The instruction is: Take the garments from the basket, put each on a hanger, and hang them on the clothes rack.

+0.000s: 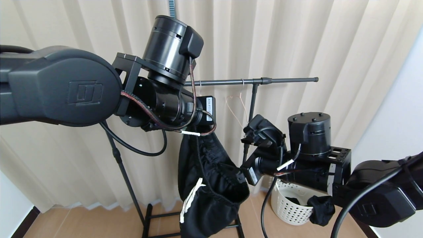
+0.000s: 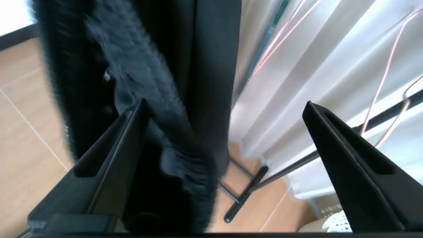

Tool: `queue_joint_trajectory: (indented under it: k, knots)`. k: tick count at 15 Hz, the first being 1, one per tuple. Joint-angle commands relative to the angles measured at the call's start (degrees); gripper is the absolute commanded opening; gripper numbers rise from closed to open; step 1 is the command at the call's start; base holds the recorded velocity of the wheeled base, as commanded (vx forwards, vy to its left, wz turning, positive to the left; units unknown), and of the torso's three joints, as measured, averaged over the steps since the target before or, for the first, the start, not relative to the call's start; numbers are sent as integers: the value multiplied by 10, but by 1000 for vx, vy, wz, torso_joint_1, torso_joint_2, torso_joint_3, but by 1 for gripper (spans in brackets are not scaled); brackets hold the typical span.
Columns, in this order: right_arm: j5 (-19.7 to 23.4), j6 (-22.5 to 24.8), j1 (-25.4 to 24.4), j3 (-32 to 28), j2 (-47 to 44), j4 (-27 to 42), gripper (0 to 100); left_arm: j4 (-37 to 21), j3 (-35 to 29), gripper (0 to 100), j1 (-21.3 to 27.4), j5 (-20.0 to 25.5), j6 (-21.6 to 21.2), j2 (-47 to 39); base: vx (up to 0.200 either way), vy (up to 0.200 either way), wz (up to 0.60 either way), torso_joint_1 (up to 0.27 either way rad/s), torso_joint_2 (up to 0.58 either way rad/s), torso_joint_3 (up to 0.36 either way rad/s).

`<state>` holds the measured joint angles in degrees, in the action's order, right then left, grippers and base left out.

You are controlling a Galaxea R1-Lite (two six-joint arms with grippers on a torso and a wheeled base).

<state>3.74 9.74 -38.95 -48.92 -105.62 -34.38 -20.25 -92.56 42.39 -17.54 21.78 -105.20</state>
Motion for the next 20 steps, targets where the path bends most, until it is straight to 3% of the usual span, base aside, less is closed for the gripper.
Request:
queue_joint_trajectory:
  k: [1, 6, 7, 15, 20]
  knots:
    - [-1, 1, -1, 1, -21, 0, 100, 0, 6, 0, 3, 0, 0, 8, 0, 0, 0, 0, 0, 0]
    - [-1, 40, 4, 4, -53, 3, 100, -1, 12, 0, 2, 1, -2, 21, 0, 0, 0, 0, 0, 0]
    - [1, 59, 15, 3, -63, 1, 0, -1, 16, 0, 2, 1, -5, 24, 0, 0, 0, 0, 0, 0]
    - [3, 59, 61, -14, -61, -1, 0, -1, 41, 0, 2, 4, -20, 27, 0, 0, 0, 0, 0, 0]
    - [-6, 61, 81, -14, -12, 3, 0, 1, 73, 0, -14, 4, -33, 14, 0, 0, 0, 0, 0, 0]
